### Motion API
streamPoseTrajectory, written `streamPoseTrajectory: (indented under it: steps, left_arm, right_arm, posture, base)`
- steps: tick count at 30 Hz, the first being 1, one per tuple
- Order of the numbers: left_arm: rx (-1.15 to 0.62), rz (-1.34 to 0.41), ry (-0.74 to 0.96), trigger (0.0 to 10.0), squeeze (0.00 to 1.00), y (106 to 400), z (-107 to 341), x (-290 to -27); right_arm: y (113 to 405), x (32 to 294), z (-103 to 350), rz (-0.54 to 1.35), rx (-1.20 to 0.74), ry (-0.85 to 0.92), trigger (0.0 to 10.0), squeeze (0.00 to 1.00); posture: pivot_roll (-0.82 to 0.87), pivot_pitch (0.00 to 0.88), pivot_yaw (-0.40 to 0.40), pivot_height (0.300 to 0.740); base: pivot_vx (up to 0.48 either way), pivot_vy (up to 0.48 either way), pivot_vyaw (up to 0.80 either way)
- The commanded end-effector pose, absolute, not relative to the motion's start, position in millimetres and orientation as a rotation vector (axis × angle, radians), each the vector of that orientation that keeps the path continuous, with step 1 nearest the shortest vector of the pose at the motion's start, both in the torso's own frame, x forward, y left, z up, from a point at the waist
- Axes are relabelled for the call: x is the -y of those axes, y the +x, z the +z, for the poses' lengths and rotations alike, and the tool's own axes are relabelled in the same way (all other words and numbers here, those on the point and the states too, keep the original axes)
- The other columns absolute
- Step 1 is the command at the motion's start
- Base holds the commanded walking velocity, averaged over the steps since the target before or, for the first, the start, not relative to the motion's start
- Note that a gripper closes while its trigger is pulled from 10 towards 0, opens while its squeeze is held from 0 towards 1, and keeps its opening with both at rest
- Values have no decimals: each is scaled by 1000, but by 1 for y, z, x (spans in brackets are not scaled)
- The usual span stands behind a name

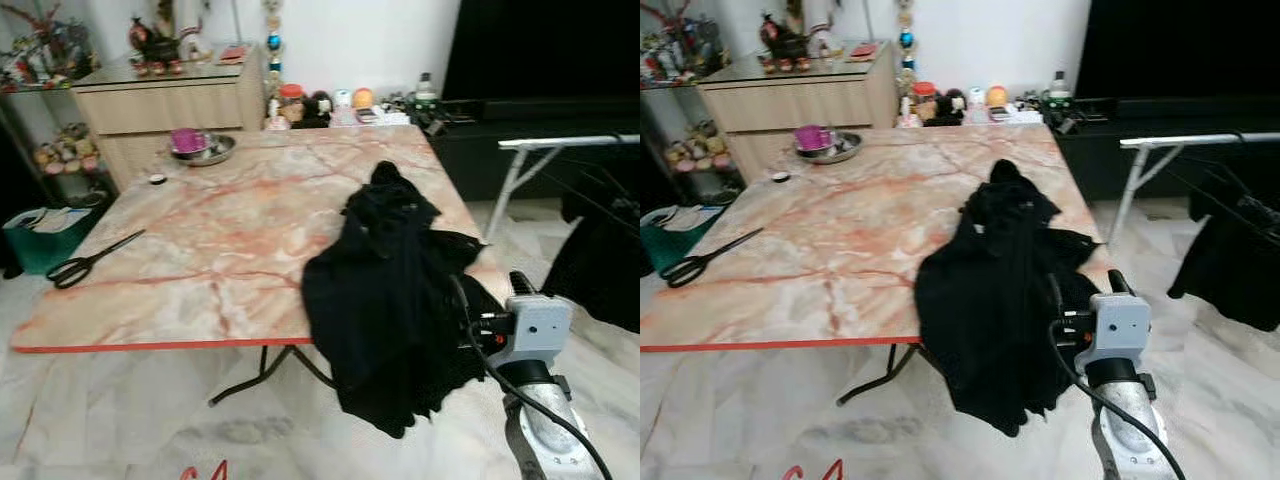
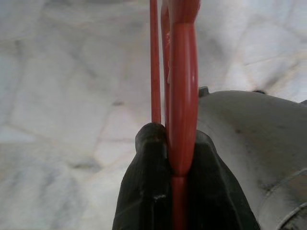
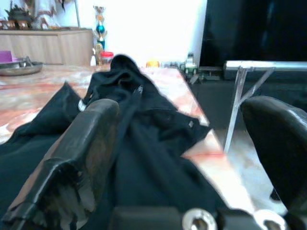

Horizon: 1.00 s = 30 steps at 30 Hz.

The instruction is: Hang hanger

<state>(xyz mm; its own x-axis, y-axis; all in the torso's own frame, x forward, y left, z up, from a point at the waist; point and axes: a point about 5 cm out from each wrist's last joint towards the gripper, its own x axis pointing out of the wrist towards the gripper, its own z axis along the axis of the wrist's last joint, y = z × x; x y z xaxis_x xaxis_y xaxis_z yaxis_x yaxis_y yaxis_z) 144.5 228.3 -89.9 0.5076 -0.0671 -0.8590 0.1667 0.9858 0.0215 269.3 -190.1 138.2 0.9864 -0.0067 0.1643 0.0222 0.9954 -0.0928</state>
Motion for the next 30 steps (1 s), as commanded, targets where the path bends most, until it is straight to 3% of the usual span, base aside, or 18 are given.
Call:
streamPoseTrajectory:
  steps: [1, 10, 19, 30]
  left_arm:
    - [-1052, -135, 125, 10000, 0, 137, -91, -234]
    - [-1057, -137, 128, 10000, 0, 137, -91, -234]
    - [-1054, -140, 127, 10000, 0, 137, -91, -235]
    - [-1042, -135, 122, 10000, 0, 141, -90, -235]
  right_arm:
    - [272, 184, 138, 4, 167, -90, 10000, 0]
    - [272, 195, 123, -62, 121, -59, 10000, 0]
    - [264, 229, 63, -268, -80, 54, 10000, 0]
    - [241, 214, -16, -185, -402, 25, 10000, 0]
  posture:
    - [33, 23, 37, 740]
    - [23, 12, 42, 740]
    - [20, 0, 50, 740]
    - [34, 0, 52, 740]
  base:
    - [0, -375, 0]
    - [0, -377, 0]
    - [0, -378, 0]
    - [0, -377, 0]
